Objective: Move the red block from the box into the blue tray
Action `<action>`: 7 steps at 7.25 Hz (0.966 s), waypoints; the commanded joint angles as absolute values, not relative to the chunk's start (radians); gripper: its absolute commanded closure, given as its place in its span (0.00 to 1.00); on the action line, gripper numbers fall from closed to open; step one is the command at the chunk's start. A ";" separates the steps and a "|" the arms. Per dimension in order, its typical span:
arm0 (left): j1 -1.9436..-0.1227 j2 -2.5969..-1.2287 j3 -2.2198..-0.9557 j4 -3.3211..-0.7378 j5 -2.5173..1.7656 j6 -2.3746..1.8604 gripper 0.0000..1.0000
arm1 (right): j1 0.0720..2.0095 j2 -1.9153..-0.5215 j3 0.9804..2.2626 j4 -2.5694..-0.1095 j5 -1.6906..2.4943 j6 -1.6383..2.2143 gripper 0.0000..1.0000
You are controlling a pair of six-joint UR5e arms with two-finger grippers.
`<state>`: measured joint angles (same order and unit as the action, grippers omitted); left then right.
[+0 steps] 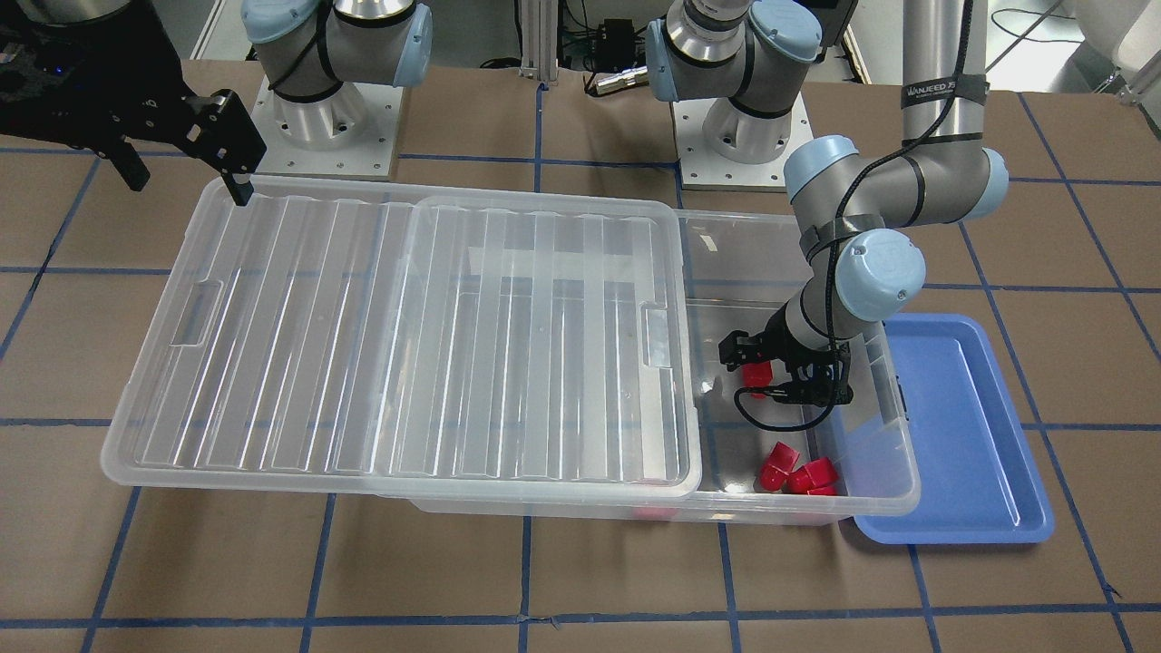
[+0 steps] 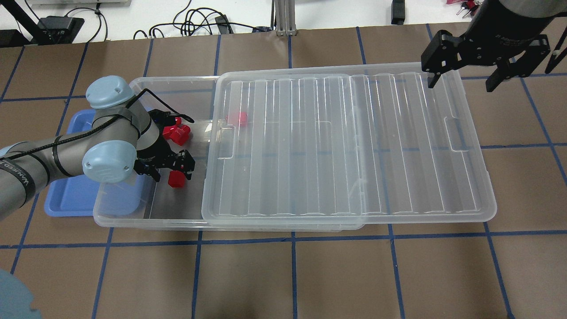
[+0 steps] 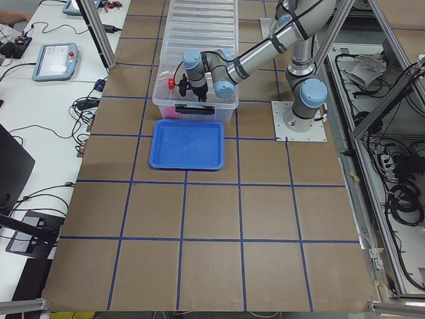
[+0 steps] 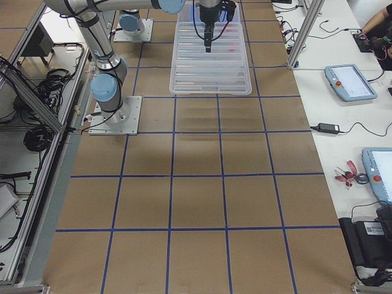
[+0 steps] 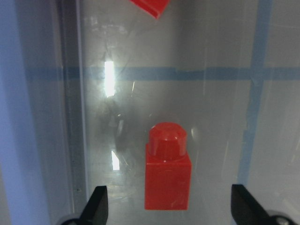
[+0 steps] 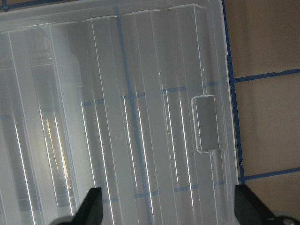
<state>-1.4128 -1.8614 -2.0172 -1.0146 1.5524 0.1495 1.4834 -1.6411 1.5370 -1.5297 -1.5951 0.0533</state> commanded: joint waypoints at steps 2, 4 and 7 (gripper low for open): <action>-1.411 -1.871 -2.014 -1.012 1.554 0.160 0.98 | 1.483 -1.643 1.536 -1.526 -1.601 0.049 0.00; -1.410 -1.856 -2.003 -1.005 1.552 0.155 1.00 | 1.483 -1.643 1.536 -1.525 -1.611 0.048 0.00; -1.416 -1.777 -1.829 -1.235 1.555 0.137 1.00 | 1.483 -1.643 1.537 -1.505 -1.611 0.045 0.00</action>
